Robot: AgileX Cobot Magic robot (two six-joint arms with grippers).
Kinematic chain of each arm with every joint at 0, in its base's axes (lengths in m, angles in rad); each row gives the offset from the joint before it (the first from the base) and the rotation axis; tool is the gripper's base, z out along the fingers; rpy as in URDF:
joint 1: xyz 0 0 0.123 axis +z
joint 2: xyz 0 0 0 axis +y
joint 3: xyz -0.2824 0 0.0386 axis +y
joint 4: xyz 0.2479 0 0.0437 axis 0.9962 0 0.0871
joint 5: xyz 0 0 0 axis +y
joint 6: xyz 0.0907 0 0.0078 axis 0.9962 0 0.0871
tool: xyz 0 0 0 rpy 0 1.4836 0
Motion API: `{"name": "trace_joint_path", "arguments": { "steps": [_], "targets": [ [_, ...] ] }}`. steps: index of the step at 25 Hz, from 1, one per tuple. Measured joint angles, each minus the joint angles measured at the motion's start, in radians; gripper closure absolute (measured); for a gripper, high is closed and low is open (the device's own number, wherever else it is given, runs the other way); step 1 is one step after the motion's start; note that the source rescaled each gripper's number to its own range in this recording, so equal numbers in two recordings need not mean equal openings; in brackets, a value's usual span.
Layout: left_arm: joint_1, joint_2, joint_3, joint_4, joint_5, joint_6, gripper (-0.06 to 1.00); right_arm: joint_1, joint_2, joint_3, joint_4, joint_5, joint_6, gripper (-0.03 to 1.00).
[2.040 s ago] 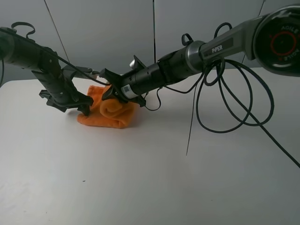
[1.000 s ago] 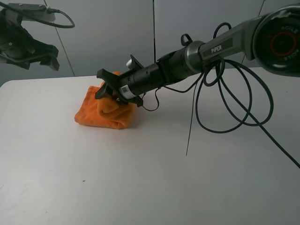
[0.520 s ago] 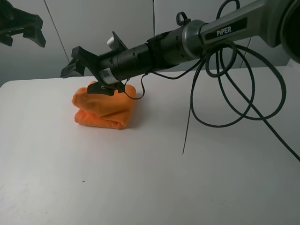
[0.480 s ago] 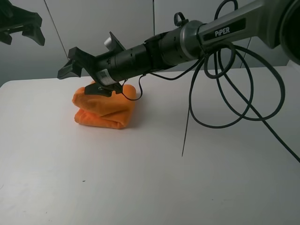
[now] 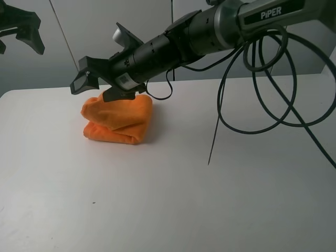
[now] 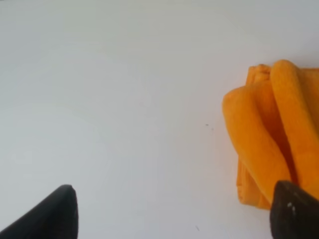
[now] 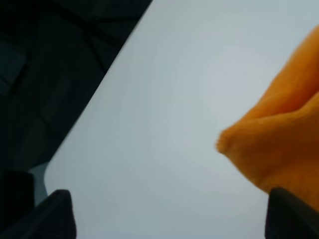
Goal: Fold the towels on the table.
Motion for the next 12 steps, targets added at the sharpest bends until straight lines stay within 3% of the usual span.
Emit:
{"name": "trace_joint_path", "arguments": {
  "steps": [2, 6, 12],
  "targets": [
    [0.000, -0.029, 0.000, -0.002, 0.007, 0.000, -0.05, -0.035, -0.039, 0.000, -0.140, 0.000, 0.085, 0.13],
    [0.000, -0.109, 0.005, 0.000, 0.035, 0.002, -0.06, -0.108, -0.101, 0.005, -0.408, 0.007, 0.258, 0.00],
    [0.000, -0.327, 0.204, 0.037, 0.002, -0.008, -0.06, -0.231, -0.279, 0.144, -0.626, -0.010, 0.409, -0.03]
  ]
}}
